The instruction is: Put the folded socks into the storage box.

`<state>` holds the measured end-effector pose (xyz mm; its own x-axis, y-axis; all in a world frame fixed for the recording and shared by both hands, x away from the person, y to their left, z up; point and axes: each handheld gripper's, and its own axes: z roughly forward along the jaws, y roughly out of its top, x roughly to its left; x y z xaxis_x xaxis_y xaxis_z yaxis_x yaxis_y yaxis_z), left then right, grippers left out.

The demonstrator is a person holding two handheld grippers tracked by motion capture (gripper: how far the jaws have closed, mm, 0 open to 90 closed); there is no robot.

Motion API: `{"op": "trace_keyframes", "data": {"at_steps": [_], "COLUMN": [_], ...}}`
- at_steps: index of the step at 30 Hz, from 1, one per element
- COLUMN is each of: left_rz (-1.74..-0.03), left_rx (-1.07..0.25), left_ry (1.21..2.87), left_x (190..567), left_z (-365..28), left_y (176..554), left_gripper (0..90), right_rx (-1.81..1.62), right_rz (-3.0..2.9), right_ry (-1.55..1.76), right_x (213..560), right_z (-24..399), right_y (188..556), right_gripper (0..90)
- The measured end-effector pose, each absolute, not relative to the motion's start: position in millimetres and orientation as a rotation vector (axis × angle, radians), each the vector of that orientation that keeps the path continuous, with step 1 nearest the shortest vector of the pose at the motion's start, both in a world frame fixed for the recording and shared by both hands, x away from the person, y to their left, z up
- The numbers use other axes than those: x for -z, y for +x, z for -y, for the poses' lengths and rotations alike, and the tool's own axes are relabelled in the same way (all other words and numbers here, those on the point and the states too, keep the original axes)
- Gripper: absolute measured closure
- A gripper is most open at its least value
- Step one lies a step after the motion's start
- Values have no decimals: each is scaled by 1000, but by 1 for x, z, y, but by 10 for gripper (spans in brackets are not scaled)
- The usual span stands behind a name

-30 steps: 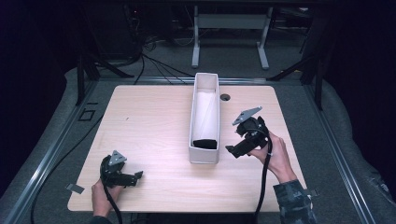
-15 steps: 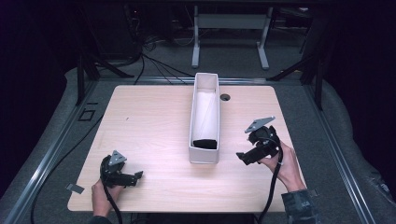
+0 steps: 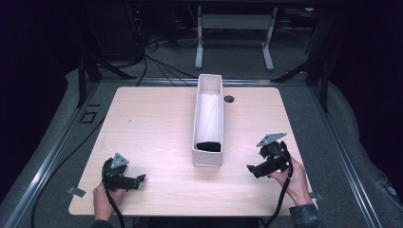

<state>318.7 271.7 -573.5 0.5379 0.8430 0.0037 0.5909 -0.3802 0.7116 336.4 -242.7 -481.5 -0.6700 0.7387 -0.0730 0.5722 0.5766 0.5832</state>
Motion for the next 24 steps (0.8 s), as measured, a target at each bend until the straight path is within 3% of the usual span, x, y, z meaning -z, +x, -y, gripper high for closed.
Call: {"op": "trace_keyframes", "data": {"at_steps": [12, 24], "left_rz": [-1154, -1155], "left_rx": [-487, -486], "left_ry": [2110, 2109], "left_x": [573, 574], "left_z": [-272, -272], "left_y": [319, 319], "left_gripper": [10, 10], "right_rx": [-794, -820], "right_rz": [-2459, -2410], "right_ry": [1168, 1231], "right_x": [530, 556], "right_z": [258, 267], "right_y": [328, 321], "right_gripper": [0, 3]}}
